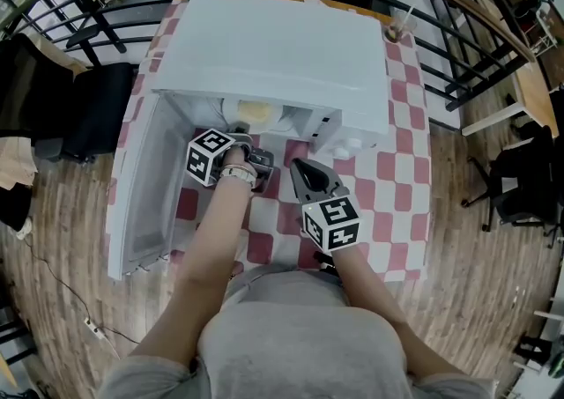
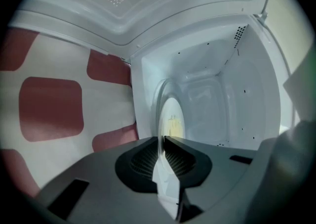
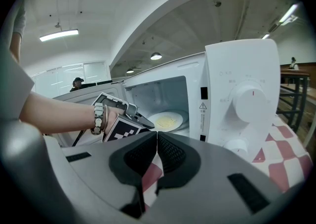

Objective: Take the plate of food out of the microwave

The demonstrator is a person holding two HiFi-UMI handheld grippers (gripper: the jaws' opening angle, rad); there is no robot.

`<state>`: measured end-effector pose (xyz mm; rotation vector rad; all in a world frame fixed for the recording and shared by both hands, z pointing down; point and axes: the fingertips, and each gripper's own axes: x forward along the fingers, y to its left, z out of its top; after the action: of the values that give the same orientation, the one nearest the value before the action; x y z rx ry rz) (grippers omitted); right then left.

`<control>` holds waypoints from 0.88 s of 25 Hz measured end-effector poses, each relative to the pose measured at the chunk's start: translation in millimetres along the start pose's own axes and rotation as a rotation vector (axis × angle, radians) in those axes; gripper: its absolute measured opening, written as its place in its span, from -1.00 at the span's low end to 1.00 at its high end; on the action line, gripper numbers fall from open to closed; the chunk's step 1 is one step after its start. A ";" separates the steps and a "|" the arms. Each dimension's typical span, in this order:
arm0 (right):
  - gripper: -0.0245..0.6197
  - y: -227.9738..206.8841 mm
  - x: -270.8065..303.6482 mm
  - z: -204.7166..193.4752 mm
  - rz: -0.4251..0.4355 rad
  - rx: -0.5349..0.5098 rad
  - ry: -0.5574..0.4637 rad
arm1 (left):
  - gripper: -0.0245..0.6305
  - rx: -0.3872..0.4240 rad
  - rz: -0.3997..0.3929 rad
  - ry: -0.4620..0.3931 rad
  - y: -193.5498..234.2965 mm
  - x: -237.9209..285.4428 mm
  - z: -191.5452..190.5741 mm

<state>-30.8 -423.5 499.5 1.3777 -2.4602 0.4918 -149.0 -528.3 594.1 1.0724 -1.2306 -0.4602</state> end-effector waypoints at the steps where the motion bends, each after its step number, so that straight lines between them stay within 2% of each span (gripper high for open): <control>1: -0.84 -0.1 -0.4 0.1 -0.001 0.000 -0.001 | -0.79 -0.003 -0.002 0.000 0.1 -0.1 0.1; 7: -0.84 -2.1 -3.2 2.1 -0.010 0.002 -0.010 | -0.81 -0.035 -0.012 0.008 -0.6 -2.9 -1.8; 11: -0.84 -4.9 -4.2 1.7 -0.019 0.008 -0.016 | -0.83 -0.030 -0.045 0.009 -5.5 -6.0 -1.0; 16: -0.84 -3.4 -4.4 2.3 -0.019 0.011 -0.020 | -0.86 -0.022 -0.105 0.002 -11.8 -7.8 0.8; 22: -0.84 -0.6 -6.9 4.9 -0.016 0.007 -0.028 | -0.87 -0.018 -0.214 -0.005 -19.5 -8.0 -2.2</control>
<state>-27.1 -420.6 492.5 1.4159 -2.4697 0.4810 -144.8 -530.2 573.4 1.1941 -1.1190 -0.6365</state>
